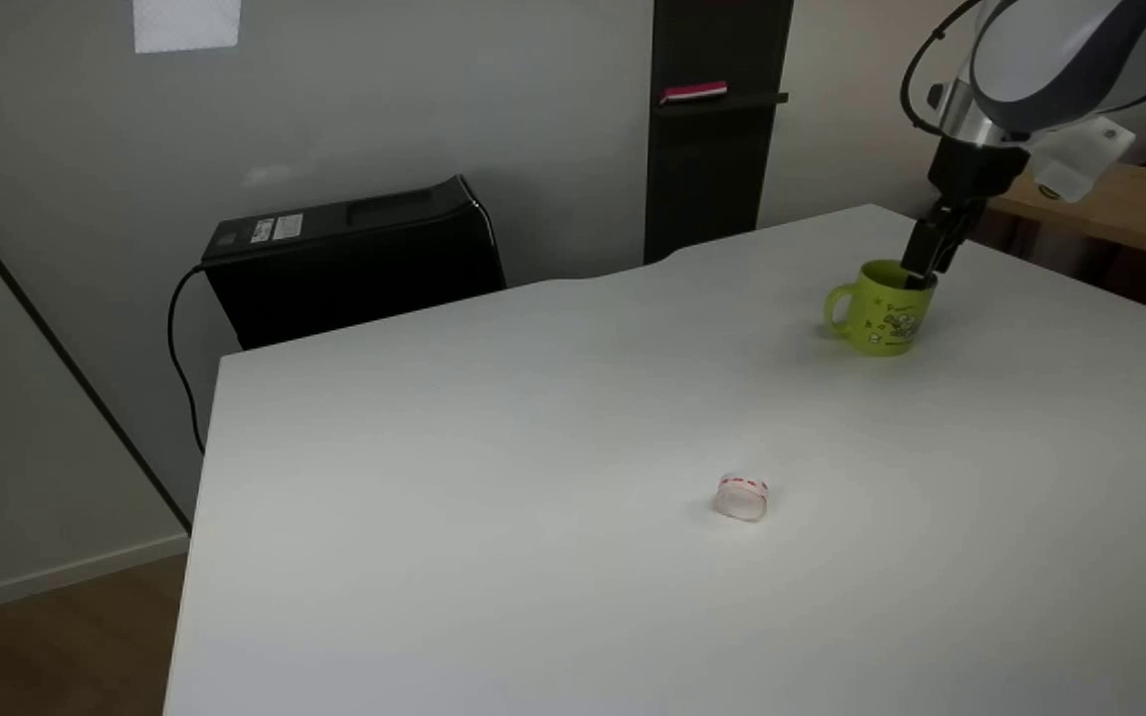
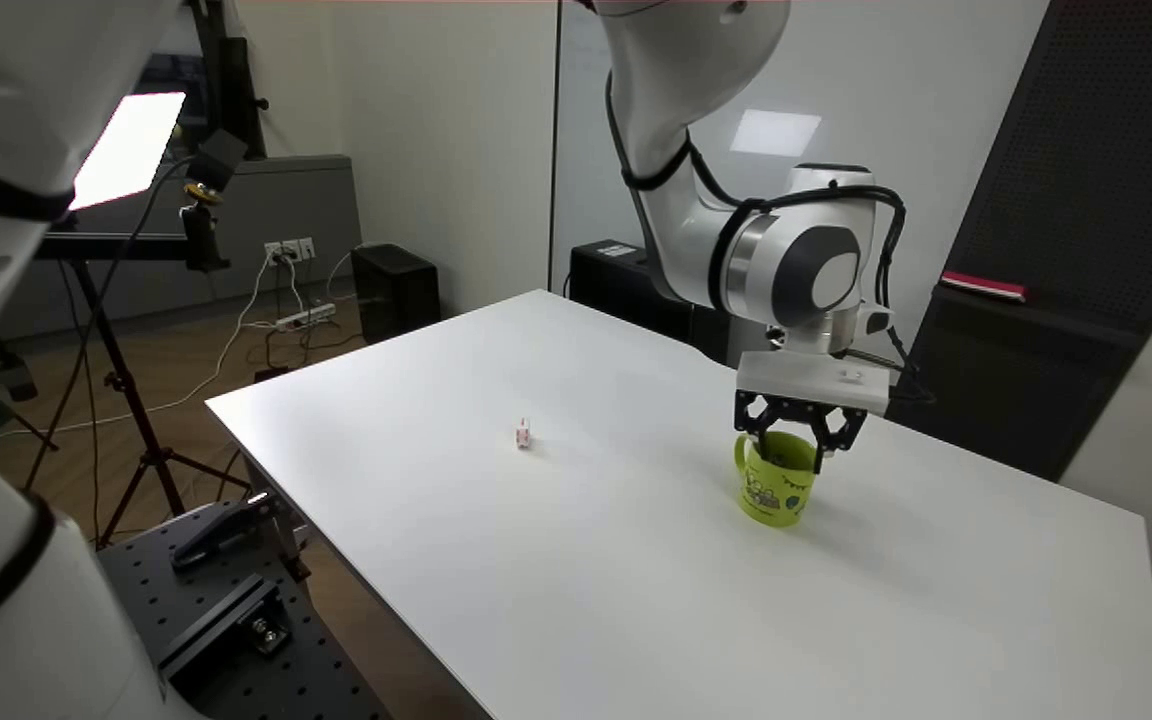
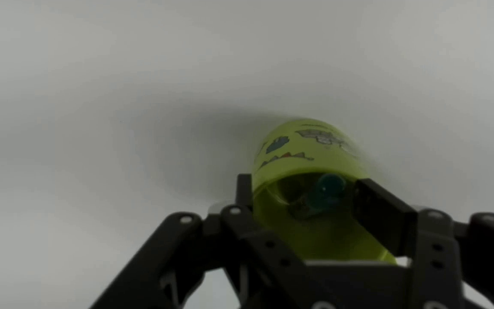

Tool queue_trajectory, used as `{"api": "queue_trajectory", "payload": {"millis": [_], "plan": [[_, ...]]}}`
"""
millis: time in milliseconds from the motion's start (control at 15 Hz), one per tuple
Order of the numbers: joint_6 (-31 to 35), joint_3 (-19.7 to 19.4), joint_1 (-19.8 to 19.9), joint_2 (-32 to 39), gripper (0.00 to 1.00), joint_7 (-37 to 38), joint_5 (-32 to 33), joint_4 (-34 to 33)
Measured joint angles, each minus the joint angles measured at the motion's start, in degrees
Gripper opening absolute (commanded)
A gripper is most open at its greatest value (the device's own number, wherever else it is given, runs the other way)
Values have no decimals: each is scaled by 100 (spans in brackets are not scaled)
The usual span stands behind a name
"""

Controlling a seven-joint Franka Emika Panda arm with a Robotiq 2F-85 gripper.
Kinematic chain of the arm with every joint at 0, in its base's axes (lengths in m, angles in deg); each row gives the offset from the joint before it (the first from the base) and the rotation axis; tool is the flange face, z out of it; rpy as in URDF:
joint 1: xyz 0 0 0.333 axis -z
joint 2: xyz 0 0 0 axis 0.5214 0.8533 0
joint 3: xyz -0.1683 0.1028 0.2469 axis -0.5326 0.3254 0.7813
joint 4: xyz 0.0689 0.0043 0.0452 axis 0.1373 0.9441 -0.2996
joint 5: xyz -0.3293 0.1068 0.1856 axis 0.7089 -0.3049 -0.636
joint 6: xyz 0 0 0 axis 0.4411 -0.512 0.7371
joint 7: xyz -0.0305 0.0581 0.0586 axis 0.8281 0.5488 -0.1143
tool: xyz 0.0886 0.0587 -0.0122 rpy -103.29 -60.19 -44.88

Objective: Pick up the marker in the mug and put it on the table

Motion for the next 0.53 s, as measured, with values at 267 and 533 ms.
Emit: {"api": "queue_trajectory", "payload": {"millis": [267, 533], "plan": [[-164, -109, -76, 12, 5, 129, 143, -85], [-323, -191, -141, 53, 5, 232, 210, -209]]}}
